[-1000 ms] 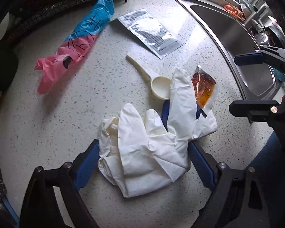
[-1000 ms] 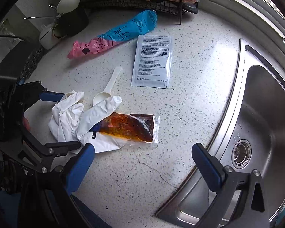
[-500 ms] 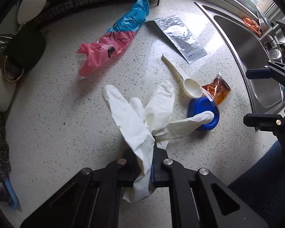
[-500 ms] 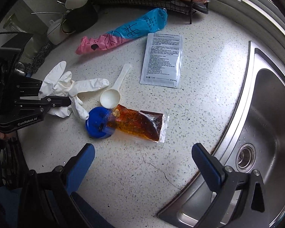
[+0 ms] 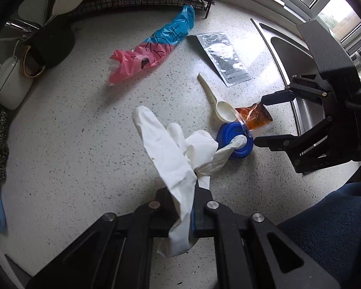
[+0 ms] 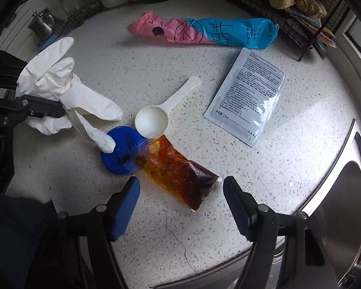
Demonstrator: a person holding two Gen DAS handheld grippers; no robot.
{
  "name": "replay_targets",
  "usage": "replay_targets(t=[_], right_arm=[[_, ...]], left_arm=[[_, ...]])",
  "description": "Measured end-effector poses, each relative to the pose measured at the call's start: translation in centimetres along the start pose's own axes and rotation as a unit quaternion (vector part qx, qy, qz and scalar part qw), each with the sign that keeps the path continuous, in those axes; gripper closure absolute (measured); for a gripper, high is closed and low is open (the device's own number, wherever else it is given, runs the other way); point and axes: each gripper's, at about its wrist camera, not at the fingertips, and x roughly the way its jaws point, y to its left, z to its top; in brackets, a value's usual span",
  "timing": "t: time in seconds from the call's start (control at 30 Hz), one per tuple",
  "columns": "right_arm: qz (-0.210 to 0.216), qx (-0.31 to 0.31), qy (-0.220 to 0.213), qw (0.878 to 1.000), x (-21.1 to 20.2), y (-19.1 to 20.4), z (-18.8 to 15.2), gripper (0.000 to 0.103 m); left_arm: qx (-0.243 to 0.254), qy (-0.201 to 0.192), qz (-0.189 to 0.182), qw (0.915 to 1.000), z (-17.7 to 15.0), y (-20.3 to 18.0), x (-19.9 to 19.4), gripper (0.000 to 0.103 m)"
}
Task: Collect trash
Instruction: 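Grasp the brown sauce packet with the right tool while the left tool holds the gloves, then carry the white gloves and sauce packet down toward the red bin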
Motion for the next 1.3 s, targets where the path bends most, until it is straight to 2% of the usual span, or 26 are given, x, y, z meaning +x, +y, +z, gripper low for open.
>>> replay_targets(t=[0.1,0.23,0.37,0.4,0.43,0.47,0.57,0.8,0.97,1.1,1.3], right_arm=[[-0.003,-0.017,-0.004,1.000,0.5,0.5,0.7,0.040],[0.002,-0.016,-0.011,1.000,0.7,0.4,1.7,0.054],[-0.008,-0.034,-0.015,0.999,1.1,0.9,2.5,0.059],[-0.016,-0.038,-0.018,0.999,1.2,1.1,2.7,0.064],[-0.022,-0.040,-0.023,0.999,1.1,1.2,2.6,0.077],[-0.019,-0.037,-0.027,0.999,1.1,1.1,2.6,0.084],[-0.015,-0.023,-0.032,0.999,1.0,0.9,3.0,0.095],[-0.031,0.002,-0.050,0.998,-1.2,0.9,2.6,0.096],[-0.046,0.011,-0.074,0.996,-3.5,2.3,1.1,0.096],[-0.059,0.018,-0.091,0.994,-4.8,3.1,-1.5,0.096],[-0.069,0.048,-0.109,0.990,-7.9,3.7,-7.5,0.096]], left_arm=[[-0.009,0.003,-0.001,1.0000,0.1,-0.2,0.3,0.096],[-0.015,0.008,-0.002,0.9999,0.2,-0.3,0.5,0.096],[-0.012,0.010,0.001,0.9999,0.5,-0.6,0.8,0.096],[-0.010,0.010,0.002,0.9999,0.5,-0.7,0.8,0.096],[-0.009,0.011,0.004,0.9999,0.6,-0.7,0.8,0.096],[-0.008,0.010,0.004,0.9999,0.7,-0.8,0.7,0.096],[-0.007,0.005,0.002,1.0000,0.9,-0.9,0.2,0.096],[0.010,-0.006,0.004,0.9999,0.7,-1.9,-1.7,0.096],[0.033,-0.019,0.009,0.9992,0.0,-3.6,-3.1,0.096],[0.054,-0.030,0.009,0.9981,-0.6,-5.7,-4.0,0.096],[0.079,-0.032,0.008,0.9963,-2.5,-9.4,-4.9,0.096]])
